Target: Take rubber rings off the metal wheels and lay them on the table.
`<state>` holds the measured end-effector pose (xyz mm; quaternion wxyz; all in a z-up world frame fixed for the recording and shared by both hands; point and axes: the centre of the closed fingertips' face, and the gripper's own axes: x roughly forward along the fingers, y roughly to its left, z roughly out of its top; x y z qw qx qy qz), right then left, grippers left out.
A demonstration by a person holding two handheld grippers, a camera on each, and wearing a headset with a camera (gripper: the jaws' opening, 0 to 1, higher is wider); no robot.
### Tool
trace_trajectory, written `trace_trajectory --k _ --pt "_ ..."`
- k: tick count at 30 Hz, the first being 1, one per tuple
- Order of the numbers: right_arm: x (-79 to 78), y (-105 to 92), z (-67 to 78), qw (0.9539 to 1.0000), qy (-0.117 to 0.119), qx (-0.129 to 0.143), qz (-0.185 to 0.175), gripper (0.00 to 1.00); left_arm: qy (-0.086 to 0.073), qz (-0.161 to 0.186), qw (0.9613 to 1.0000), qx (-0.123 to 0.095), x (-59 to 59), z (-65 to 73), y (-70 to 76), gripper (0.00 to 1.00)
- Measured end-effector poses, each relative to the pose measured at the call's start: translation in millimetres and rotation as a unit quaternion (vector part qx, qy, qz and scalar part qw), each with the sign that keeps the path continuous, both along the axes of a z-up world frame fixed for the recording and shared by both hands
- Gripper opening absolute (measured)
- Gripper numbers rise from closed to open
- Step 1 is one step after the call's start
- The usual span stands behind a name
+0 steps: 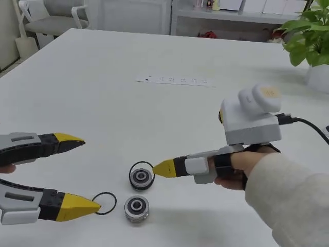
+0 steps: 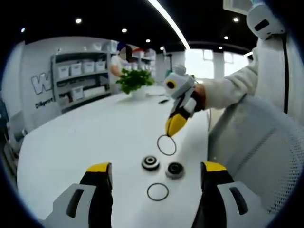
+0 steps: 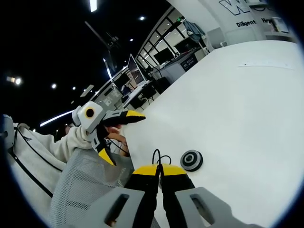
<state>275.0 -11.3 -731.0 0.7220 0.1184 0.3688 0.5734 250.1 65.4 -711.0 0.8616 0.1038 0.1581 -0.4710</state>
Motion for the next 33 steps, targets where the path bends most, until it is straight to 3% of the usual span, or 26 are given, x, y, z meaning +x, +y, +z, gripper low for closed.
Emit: trace_trajectory --k 6,11,15,21,33 --pt "-0.4 1.5 2.8 1.0000 -0.003 0.004 0.001 0.00 0.001 0.032 0.9994 -0.011 0.9 -0.4 15.7 0.78" --pt "-0.9 3.4 4.9 1.0000 -0.004 0.008 0.000 0.00 0.006 0.061 0.9976 -0.032 3.2 0.3 28.3 0.78" --pt "-2.2 6.6 7.8 0.9999 -0.007 0.011 0.000 0.00 0.001 0.060 0.9977 -0.031 4.3 2.0 26.5 0.79" --pt "-3.7 12.3 12.7 0.9998 -0.013 0.016 0.002 0.00 0.020 0.054 0.9980 -0.028 0.4 -8.0 23.0 0.80" --pt "-4.9 24.7 13.2 0.9997 -0.019 0.014 0.008 0.00 0.018 0.052 0.9980 -0.029 -1.0 -9.5 23.0 0.81"
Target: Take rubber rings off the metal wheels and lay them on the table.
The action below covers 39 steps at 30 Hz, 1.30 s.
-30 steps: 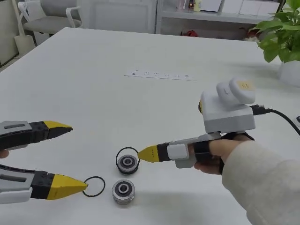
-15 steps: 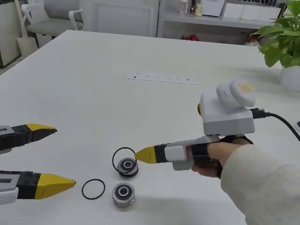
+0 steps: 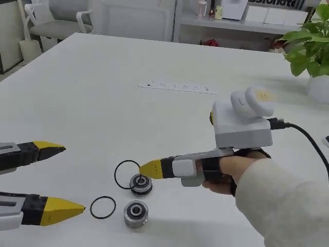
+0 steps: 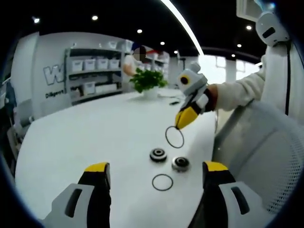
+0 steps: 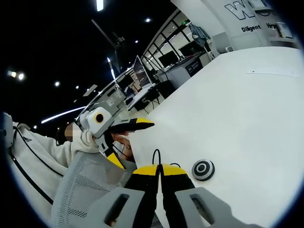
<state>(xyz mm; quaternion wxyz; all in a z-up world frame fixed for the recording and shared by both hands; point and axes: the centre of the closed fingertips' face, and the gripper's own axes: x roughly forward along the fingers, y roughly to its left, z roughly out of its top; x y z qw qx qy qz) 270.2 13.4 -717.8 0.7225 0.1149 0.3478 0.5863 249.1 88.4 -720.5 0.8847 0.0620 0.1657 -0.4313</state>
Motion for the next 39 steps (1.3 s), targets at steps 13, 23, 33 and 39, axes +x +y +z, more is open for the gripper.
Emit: trace_trajectory --k 13,23,33,39 --pt "-8.2 22.6 -11.2 0.9998 0.007 -0.012 0.015 0.00 0.000 -0.002 1.0000 0.004 -1.5 -1.2 -0.1 0.81" --pt "-14.0 35.9 -34.1 0.9986 0.015 -0.042 0.029 0.00 0.005 -0.003 1.0000 0.004 -1.5 -3.4 1.2 0.81" --pt "-17.9 40.5 -57.0 0.9961 0.014 -0.077 0.040 0.00 0.005 -0.001 1.0000 0.003 -0.2 -4.7 3.8 0.81" --pt "-16.7 46.2 -64.6 0.9946 0.003 -0.092 0.048 0.00 0.003 0.000 1.0000 0.002 0.3 -3.6 3.7 0.80"
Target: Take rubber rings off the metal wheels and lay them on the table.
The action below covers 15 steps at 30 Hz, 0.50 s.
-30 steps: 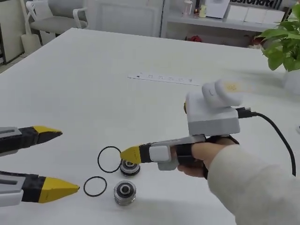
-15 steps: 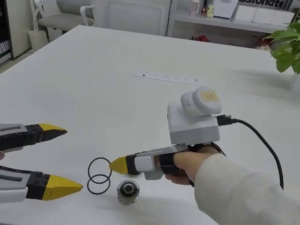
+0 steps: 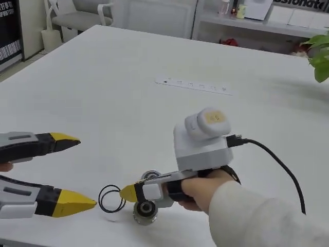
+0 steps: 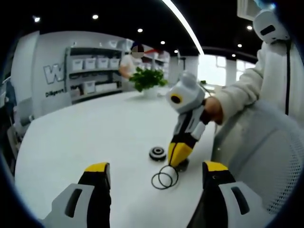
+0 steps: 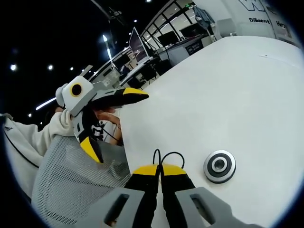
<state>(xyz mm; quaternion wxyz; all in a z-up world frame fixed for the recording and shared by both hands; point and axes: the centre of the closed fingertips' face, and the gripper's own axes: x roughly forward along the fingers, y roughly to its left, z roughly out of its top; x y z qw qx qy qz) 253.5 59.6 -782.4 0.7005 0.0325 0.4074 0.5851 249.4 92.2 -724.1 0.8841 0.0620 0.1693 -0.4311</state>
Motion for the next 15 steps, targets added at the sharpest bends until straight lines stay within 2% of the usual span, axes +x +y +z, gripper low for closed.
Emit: trace_trajectory --k 6,15 --pt "2.7 -0.5 -11.6 0.9997 -0.008 -0.021 0.004 0.00 0.007 -0.004 1.0000 0.003 -2.2 -2.3 -2.5 0.80" --pt "6.8 -0.1 -19.2 0.9994 -0.009 -0.032 0.002 0.00 0.011 -0.004 0.9999 0.001 -3.0 -3.2 -3.7 0.80"
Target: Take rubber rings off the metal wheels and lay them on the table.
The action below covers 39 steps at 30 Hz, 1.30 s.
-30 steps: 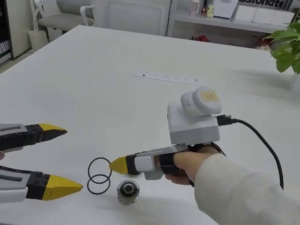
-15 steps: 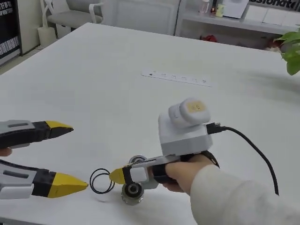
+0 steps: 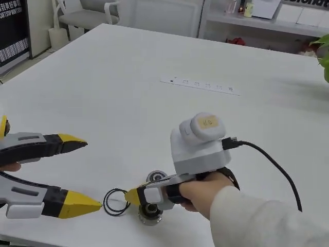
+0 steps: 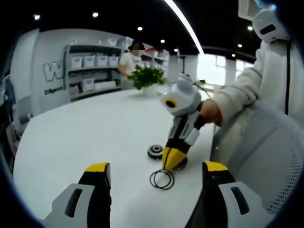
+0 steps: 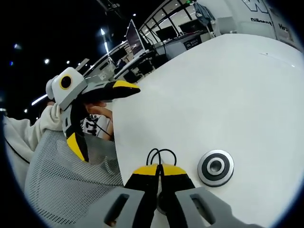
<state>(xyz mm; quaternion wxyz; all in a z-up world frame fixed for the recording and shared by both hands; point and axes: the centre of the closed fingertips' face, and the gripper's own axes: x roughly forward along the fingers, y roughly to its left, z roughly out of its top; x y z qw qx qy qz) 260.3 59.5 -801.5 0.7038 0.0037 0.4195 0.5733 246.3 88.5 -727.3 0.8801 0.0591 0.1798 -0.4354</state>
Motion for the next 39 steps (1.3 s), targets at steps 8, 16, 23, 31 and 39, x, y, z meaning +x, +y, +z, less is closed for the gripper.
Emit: trace_trajectory --k 8,16,23,31,39 --pt "3.3 -1.4 -1.4 1.0000 -0.006 -0.003 -0.002 0.00 0.006 -0.002 1.0000 0.000 -0.7 -1.7 -0.6 0.79" --pt "6.7 -4.3 -4.3 0.9996 -0.026 -0.015 0.002 0.03 0.010 -0.001 1.0000 0.000 -0.7 -3.0 0.1 0.79" --pt "10.7 -6.9 -2.7 0.9992 -0.037 -0.018 0.002 0.04 0.012 -0.002 0.9999 0.001 -0.8 -3.9 0.5 0.79" --pt "21.1 -12.2 7.4 0.9987 -0.050 -0.009 -0.010 0.05 0.014 -0.003 0.9999 0.001 0.5 -4.9 1.9 0.79" --pt "33.2 -22.3 13.1 0.9978 -0.061 -0.005 -0.025 0.06 0.014 -0.004 0.9999 0.000 3.4 -7.4 5.8 0.79"
